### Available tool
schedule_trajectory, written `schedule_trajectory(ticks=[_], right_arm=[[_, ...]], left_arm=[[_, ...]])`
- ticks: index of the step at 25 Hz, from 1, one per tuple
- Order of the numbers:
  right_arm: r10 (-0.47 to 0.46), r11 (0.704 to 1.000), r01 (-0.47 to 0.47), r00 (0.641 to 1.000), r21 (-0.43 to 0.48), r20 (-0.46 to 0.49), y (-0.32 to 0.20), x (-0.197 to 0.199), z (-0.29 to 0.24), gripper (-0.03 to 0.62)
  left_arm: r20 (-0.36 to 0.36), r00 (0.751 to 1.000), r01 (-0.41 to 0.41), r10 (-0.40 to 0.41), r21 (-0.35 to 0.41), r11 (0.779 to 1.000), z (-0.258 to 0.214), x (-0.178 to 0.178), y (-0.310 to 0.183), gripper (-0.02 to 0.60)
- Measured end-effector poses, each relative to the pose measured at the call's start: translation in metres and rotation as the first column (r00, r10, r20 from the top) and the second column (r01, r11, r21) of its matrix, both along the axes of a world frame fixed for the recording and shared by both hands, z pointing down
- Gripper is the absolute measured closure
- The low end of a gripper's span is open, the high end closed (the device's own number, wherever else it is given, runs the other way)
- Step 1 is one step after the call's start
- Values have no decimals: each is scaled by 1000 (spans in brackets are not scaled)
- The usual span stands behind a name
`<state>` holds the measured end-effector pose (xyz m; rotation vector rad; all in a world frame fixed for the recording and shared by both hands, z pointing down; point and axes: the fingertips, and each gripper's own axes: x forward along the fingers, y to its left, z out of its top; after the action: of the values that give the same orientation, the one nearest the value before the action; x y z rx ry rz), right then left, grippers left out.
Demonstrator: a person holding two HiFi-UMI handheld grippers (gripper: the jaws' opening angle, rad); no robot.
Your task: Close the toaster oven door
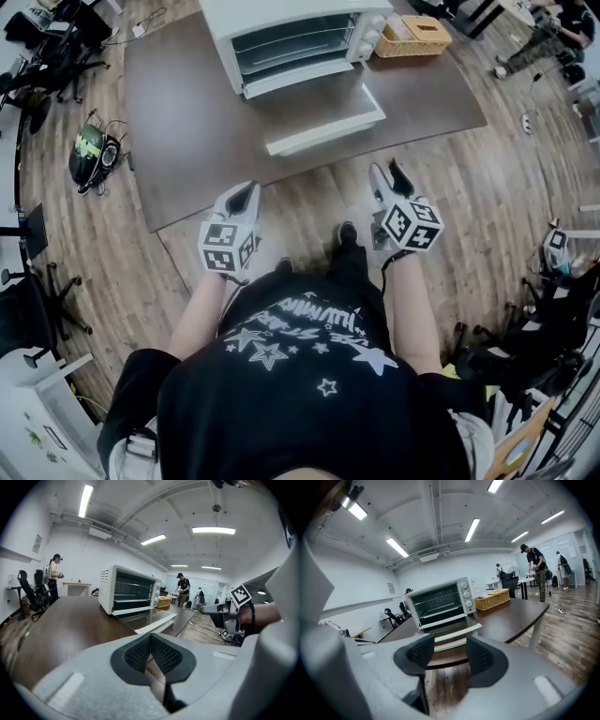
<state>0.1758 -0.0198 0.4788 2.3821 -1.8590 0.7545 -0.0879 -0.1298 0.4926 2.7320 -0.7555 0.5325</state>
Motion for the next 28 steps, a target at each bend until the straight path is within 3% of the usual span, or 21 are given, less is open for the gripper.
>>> schedule_trajectory(ticks=[7, 13, 19, 28], right_arm=[[-158, 986, 159, 987, -43, 9, -54, 56, 23, 379], [-297, 948, 296, 955, -116, 12, -90, 85, 52, 379], [-408, 897, 412, 911, -162, 58, -103, 82, 79, 379], [-458, 861, 454, 888, -231, 37, -114, 89, 106, 379]], left_arm=[[50, 980, 193, -193, 7, 981, 1, 28, -16, 571], [84, 947, 310, -311, 20, 951, 2, 56, -23, 571], [117, 907, 406, -405, 14, 914, 7, 66, -11, 571], [146, 849, 512, -508, 11, 859, 14, 69, 9, 571]])
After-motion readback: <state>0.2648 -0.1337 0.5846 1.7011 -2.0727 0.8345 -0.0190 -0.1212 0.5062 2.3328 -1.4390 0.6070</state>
